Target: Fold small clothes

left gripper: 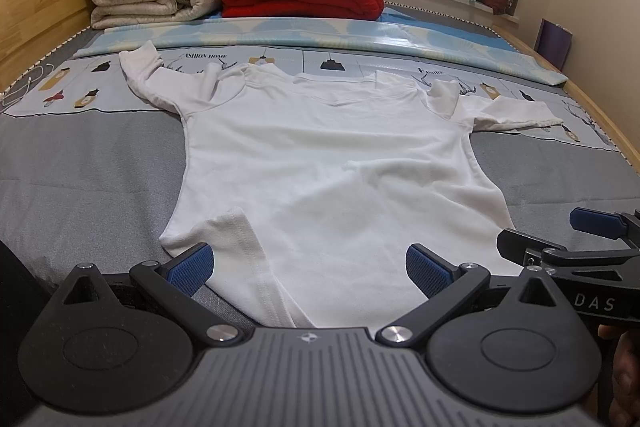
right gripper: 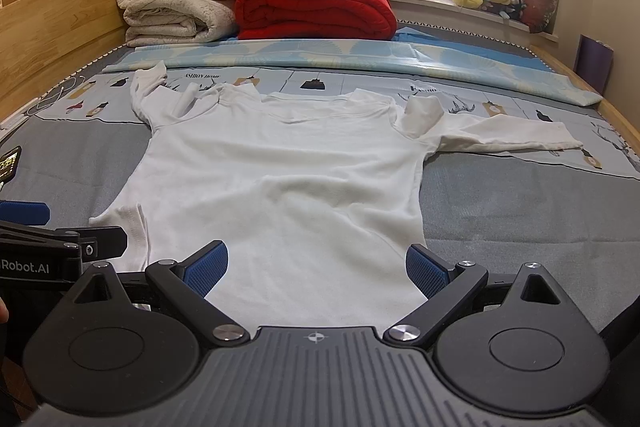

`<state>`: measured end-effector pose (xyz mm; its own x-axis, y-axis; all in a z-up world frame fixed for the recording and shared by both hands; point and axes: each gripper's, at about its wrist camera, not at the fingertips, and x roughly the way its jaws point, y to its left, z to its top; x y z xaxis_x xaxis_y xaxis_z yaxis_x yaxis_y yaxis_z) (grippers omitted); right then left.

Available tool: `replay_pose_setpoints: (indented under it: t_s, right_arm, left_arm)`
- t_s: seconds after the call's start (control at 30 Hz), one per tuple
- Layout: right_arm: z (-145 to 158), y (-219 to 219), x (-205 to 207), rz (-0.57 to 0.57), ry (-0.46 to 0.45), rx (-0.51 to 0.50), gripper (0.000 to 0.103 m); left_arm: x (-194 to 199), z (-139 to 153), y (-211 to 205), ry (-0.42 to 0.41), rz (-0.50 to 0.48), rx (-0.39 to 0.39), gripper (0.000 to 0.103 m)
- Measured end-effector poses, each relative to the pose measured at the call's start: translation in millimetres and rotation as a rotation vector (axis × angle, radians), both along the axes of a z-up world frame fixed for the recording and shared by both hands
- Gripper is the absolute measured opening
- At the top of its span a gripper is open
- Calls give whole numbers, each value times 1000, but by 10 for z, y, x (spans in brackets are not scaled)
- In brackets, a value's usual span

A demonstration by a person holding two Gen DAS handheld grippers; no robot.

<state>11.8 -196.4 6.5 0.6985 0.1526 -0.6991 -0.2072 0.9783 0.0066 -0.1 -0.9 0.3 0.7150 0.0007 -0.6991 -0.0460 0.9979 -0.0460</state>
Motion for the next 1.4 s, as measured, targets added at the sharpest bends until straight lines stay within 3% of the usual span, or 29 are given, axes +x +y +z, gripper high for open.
replay_pose_setpoints:
  t_s: [0.3, 0.4, 0.5, 0.6, 0.7, 0.83, 0.9, 0.97, 1.17, 1.4]
  right_arm:
    - [1, 9, 4, -2, -3, 0, 95]
    - [28, -24, 20, -26, -1, 22, 85]
    - [103, -157, 101, -69, 0, 78, 67]
    - [225, -325, 201, -98, -5, 140, 47]
    - [380, -518, 390, -118, -32, 220, 43]
    - [515, -761, 840, -139, -89, 220, 43]
    - [532, -891, 1098, -160, -101, 206, 43]
    - [525, -1065, 1421, -186, -109, 186, 43]
    - [190, -1349, 2398, -214, -60, 106, 43]
    - [-512, -1311, 3352, -215, 83, 87, 44]
  left_arm:
    - [-10, 19, -33, -11, -3, 0, 102]
    - [17, 103, 4, -34, -5, -2, 102]
    - [114, 254, 47, -54, -11, -34, 94]
    - [286, 485, 45, -63, -37, -49, 76]
    - [498, 675, 59, -131, -124, -74, 61]
    - [1072, 678, 185, -69, -168, -19, 39]
    - [1442, 677, 283, -62, -173, 47, 33]
    - [1789, 591, 512, -21, -170, 3, 26]
    - [2869, 271, 1133, 38, -128, -2, 18]
    - [3627, -364, 1548, 153, -25, -126, 16]
